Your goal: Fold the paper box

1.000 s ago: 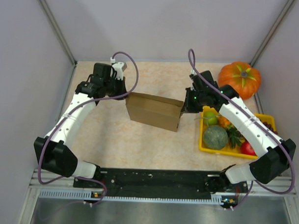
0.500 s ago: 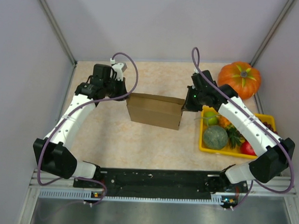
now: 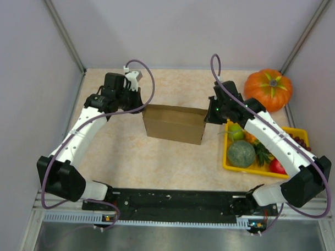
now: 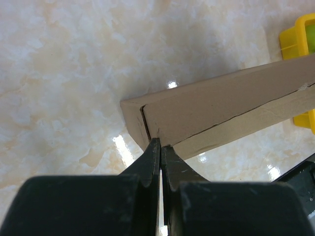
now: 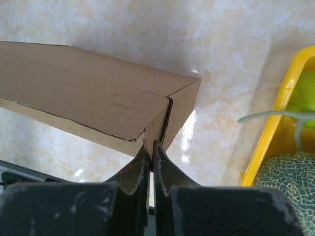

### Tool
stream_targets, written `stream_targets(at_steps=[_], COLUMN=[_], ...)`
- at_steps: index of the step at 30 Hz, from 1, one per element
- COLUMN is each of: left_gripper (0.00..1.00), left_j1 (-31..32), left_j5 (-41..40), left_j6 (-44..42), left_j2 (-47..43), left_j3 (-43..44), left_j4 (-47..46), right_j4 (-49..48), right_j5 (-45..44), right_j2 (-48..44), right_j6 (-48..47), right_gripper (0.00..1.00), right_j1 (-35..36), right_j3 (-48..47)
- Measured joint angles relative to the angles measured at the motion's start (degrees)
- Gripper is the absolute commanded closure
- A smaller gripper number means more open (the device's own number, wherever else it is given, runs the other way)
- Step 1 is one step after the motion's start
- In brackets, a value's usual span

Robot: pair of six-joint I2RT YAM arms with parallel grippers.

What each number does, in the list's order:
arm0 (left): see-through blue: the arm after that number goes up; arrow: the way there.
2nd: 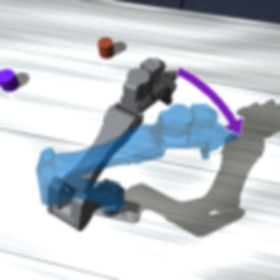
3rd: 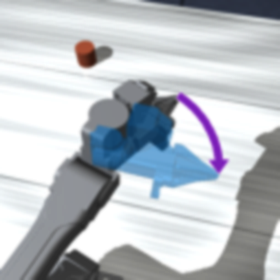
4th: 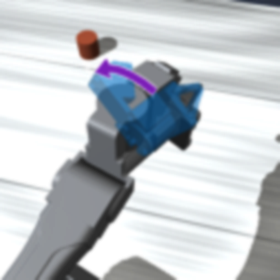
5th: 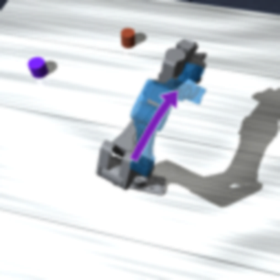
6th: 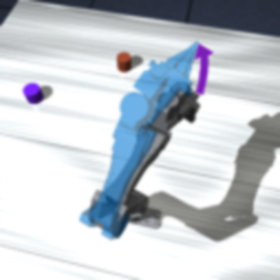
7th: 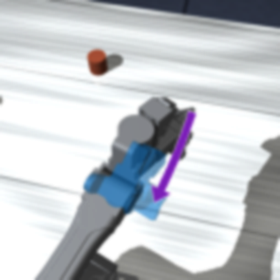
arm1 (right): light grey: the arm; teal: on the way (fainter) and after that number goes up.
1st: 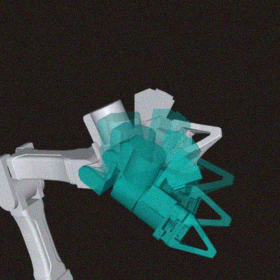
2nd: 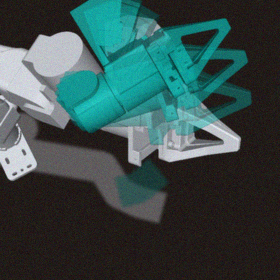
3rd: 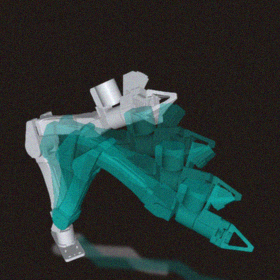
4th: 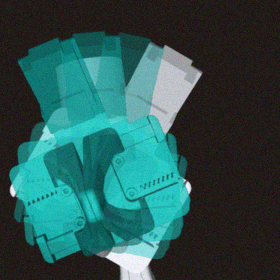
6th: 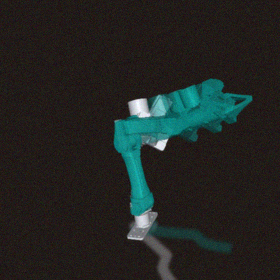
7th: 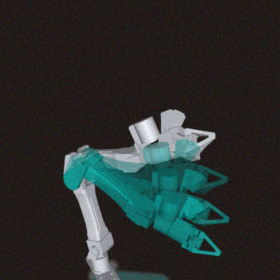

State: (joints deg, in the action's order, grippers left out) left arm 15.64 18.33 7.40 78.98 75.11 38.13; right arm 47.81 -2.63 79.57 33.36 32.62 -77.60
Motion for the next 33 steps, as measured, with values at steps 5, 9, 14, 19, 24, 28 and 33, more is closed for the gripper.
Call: stream_targets(at_steps=[5,9,14,19,24,28,33], left_gripper=[1.00,1.00,1.00,1.00,1.00,1.00,1.00], left_j1=[0.04,0.11,0.33,0.39,0.44,0.44,0.50], left_j5=[0.02,0.02,0.00,0.00,-0.66,-2.80,-3.91], left_j6=[0.04,0.02,0.00,0.04,1.40,3.06,4.98], left_j2=[-0.50,-0.50,-0.72,-0.96,-3.69,-7.54,-8.79], left_j3=[-0.76,-1.05,-1.44,-1.99,-7.06,-12.66,-15.45], left_j4=[-0.79,-1.25,-1.62,-2.21,-7.28,-12.39,-16.28], right_j4=[-0.74,-0.98,-1.09,-2.40,-5.55,-4.55,-3.26], right_j5=[-1.18,-1.97,-2.49,-2.51,-1.92,-0.13,6.19], right_j2=[-0.04,-0.07,-0.04,-0.17,-1.92,-5.75,-12.52], right_j6=[-2.73,-5.22,-7.41,-7.37,-7.63,-11.06,-12.17], right_gripper=[1.00,1.00,1.00,1.00,0.51,0.26,0.28], right_j1=[0.61,0.66,0.66,0.76,0.87,0.94,-1.79], right_j3=[0.28,0.33,0.33,1.51,4.70,4.87,2.38])
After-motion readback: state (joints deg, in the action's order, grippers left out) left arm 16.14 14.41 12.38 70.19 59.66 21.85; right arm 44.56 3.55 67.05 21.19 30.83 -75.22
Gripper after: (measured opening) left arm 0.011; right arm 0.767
